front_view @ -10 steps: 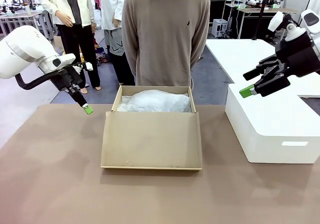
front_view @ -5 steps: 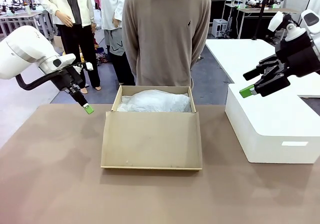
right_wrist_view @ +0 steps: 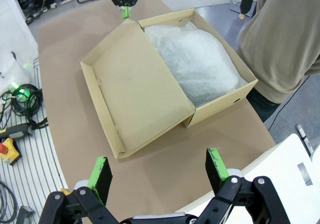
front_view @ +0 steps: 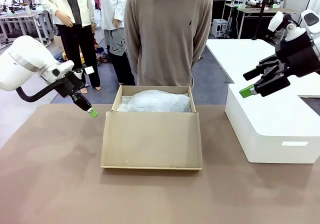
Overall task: Pack the shoes into the box.
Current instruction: Close the Shoes Box.
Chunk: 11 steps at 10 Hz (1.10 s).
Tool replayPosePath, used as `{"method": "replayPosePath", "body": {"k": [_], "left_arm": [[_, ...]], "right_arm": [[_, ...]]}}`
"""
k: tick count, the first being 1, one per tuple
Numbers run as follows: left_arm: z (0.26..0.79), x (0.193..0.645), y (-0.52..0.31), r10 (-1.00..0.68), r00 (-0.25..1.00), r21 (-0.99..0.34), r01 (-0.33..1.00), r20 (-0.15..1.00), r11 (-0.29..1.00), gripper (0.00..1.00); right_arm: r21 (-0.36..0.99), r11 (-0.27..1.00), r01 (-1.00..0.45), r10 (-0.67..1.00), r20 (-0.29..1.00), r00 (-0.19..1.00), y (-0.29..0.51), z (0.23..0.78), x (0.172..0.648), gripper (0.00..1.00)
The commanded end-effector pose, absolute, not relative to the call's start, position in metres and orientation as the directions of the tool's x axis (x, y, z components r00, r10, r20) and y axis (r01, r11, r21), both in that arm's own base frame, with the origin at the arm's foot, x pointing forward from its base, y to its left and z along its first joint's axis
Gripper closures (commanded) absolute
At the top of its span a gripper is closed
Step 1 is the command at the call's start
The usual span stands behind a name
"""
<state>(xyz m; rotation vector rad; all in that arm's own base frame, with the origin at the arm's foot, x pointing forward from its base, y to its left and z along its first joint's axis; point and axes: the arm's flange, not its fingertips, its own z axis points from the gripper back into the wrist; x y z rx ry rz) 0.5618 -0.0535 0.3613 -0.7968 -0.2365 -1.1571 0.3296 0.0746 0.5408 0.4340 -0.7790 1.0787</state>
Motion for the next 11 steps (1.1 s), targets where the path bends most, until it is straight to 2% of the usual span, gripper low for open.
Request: {"method": "replayPosePath", "body": {"k": [1, 11], "left_arm": [[0.353, 0.549, -0.058, -0.723, 0.371, -0.437, 0.893, 0.583, 0.106, 1.00], [0.310, 0.542, -0.077, -0.754, 0.341, -0.482, 0.876, 0.562, 0.037, 1.00]], "right_arm": [[-0.054, 0.404, -0.913, 0.605, 0.765, 0.222, 0.074, 0.541, 0.334, 0.00], [-0.054, 0.404, -0.913, 0.605, 0.765, 0.222, 0.074, 0.541, 0.334, 0.00]]}}
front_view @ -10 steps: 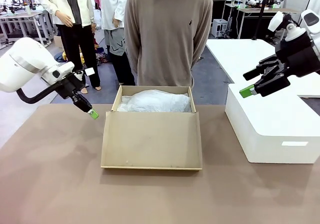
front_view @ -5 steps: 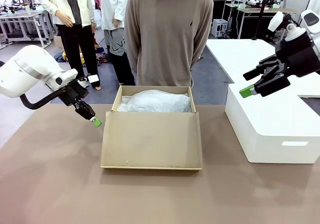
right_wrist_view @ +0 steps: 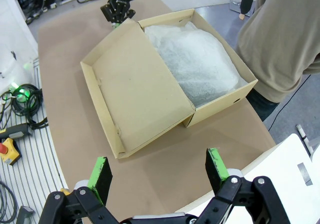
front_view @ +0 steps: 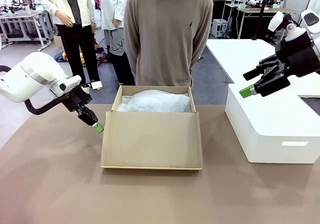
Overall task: Pack the shoes into the box.
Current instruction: Close the Shoes Box.
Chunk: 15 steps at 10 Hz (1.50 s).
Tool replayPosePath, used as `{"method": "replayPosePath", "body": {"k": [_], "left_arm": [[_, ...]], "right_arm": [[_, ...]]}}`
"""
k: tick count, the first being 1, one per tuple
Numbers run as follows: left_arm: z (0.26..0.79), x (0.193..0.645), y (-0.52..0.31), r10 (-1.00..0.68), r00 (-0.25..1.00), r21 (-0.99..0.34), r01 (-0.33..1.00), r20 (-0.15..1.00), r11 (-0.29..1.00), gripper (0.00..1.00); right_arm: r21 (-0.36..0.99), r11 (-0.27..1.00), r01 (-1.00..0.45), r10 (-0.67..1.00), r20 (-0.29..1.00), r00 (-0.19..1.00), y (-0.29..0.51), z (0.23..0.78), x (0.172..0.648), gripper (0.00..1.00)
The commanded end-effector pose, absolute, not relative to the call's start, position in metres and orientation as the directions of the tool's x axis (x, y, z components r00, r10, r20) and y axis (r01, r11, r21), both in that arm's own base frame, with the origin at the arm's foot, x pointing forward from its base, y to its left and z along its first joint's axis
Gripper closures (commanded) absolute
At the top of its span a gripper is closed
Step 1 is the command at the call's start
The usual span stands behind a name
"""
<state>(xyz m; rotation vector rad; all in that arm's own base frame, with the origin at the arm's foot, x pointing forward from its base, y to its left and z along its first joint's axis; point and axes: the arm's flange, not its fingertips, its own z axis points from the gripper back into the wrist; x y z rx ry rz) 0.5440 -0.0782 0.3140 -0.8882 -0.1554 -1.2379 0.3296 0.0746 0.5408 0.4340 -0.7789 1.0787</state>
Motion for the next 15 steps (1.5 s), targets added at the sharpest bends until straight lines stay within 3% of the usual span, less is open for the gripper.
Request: {"method": "replayPosePath", "body": {"k": [1, 10, 15], "left_arm": [[0.307, 0.543, -0.078, -0.746, 0.348, -0.481, 0.876, 0.568, 0.043, 1.00], [0.289, 0.547, -0.093, -0.699, 0.414, -0.509, 0.857, 0.583, 0.083, 1.00], [0.284, 0.542, -0.100, -0.670, 0.432, -0.562, 0.827, 0.604, 0.027, 1.00]], "right_arm": [[-0.054, 0.404, -0.913, 0.605, 0.765, 0.222, 0.074, 0.541, 0.334, 0.00], [-0.054, 0.404, -0.913, 0.605, 0.765, 0.222, 0.074, 0.541, 0.334, 0.00], [-0.054, 0.404, -0.913, 0.605, 0.765, 0.222, 0.074, 0.541, 0.334, 0.00]]}}
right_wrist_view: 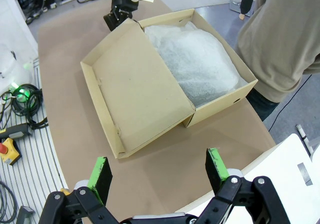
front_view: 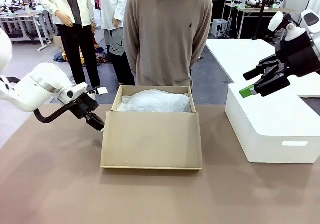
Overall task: Pack the shoes into the box.
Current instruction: Close the Shoes Box.
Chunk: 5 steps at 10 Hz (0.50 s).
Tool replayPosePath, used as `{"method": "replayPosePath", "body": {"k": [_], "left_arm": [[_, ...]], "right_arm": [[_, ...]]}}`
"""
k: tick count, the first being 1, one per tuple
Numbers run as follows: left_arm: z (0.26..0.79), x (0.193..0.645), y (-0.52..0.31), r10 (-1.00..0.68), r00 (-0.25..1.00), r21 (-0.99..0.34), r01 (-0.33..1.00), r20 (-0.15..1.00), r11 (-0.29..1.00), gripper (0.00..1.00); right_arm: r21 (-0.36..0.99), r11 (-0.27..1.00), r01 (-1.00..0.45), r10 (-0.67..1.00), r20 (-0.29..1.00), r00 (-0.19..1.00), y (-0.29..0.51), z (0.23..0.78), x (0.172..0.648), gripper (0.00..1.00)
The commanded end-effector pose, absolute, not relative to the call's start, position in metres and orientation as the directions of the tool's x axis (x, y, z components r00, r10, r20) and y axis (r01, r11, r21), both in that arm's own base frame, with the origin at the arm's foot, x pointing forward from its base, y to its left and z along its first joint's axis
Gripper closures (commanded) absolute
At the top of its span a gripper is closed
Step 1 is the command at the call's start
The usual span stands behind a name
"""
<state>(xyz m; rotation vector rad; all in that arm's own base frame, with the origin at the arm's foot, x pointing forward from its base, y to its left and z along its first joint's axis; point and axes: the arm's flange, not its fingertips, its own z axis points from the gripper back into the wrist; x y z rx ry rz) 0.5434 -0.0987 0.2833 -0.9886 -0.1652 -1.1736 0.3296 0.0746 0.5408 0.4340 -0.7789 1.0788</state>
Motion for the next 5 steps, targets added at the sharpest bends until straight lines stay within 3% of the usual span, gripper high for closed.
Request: {"method": "replayPosePath", "body": {"k": [1, 5], "left_arm": [[0.2834, 0.5421, -0.1006, -0.666, 0.434, -0.573, 0.820, 0.607, 0.012, 1.00], [0.2859, 0.5417, -0.0996, -0.636, 0.449, -0.631, 0.772, 0.628, -0.078, 1.00]], "right_arm": [[-0.054, 0.404, -0.913, 0.605, 0.765, 0.222, 0.0743, 0.5405, 0.3335, 0.00], [-0.054, 0.404, -0.913, 0.605, 0.765, 0.222, 0.0743, 0.5405, 0.3335, 0.00]]}}
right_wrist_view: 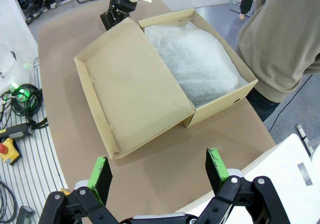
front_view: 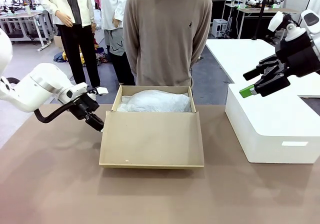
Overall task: Pack the shoes into the box.
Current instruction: Close the Shoes Box.
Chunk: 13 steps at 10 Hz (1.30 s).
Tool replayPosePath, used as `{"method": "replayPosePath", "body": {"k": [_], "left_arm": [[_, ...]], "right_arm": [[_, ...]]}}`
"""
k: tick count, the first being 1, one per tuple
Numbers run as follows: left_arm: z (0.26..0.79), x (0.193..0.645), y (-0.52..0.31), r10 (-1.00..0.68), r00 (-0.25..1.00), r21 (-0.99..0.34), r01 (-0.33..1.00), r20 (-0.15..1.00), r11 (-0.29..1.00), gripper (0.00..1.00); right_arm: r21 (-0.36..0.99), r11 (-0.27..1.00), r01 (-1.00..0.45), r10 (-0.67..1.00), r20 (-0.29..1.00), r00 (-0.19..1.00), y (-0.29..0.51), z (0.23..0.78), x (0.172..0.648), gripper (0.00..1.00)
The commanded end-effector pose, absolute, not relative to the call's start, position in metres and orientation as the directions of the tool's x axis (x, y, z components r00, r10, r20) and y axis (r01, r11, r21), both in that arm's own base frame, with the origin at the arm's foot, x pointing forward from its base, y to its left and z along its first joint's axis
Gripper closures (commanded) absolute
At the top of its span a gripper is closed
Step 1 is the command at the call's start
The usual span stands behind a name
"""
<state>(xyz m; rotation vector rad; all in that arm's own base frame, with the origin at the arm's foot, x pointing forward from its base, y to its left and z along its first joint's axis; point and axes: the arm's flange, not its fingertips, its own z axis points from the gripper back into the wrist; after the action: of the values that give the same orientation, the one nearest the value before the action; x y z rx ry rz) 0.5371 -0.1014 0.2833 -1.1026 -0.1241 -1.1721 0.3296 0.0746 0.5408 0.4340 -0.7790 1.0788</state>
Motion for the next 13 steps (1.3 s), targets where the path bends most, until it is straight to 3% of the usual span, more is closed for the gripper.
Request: {"method": "replayPosePath", "body": {"k": [1, 8, 13], "left_arm": [[0.286, 0.542, -0.101, -0.632, 0.454, -0.640, 0.764, 0.628, -0.087, 1.00], [0.304, 0.547, -0.093, -0.524, 0.539, -0.693, 0.706, 0.660, -0.147, 1.00], [0.330, 0.556, -0.087, -0.341, 0.680, -0.727, 0.687, 0.648, -0.012, 1.00]], "right_arm": [[-0.054, 0.404, -0.913, 0.605, 0.765, 0.222, 0.074, 0.541, 0.334, 0.00], [-0.054, 0.404, -0.913, 0.605, 0.765, 0.222, 0.074, 0.541, 0.334, 0.00], [-0.054, 0.404, -0.913, 0.605, 0.765, 0.222, 0.074, 0.541, 0.334, 0.00]]}}
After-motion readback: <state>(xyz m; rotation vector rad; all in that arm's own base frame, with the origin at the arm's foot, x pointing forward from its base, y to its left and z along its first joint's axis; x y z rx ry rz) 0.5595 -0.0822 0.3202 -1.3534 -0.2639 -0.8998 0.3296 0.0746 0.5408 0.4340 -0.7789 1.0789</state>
